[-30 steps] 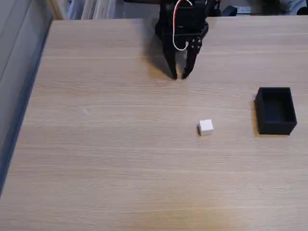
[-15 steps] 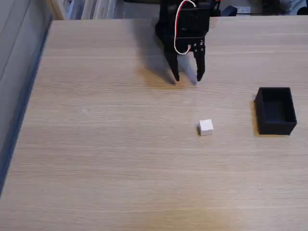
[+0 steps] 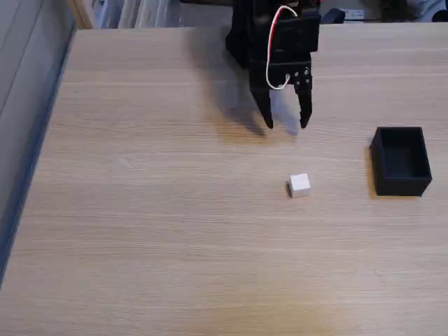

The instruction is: Pick a white block and place it in the black box.

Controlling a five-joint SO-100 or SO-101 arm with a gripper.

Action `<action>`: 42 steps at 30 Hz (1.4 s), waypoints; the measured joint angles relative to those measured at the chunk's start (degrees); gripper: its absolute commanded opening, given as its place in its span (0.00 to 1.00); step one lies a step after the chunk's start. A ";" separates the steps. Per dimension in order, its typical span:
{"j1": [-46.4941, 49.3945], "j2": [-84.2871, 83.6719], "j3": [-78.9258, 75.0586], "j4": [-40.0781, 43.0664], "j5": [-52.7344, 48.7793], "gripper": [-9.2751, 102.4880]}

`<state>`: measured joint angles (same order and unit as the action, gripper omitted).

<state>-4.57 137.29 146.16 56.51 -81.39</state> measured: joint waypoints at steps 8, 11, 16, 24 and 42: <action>-0.97 -9.32 -5.89 -2.64 2.02 0.31; -1.85 -12.30 -7.65 -3.52 2.81 0.31; -2.29 -17.14 -9.93 -5.19 3.08 0.31; -2.11 -25.14 -15.29 -7.12 3.43 0.31; -2.11 -39.64 -27.77 -8.61 4.39 0.31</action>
<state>-6.68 97.65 118.39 47.90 -76.99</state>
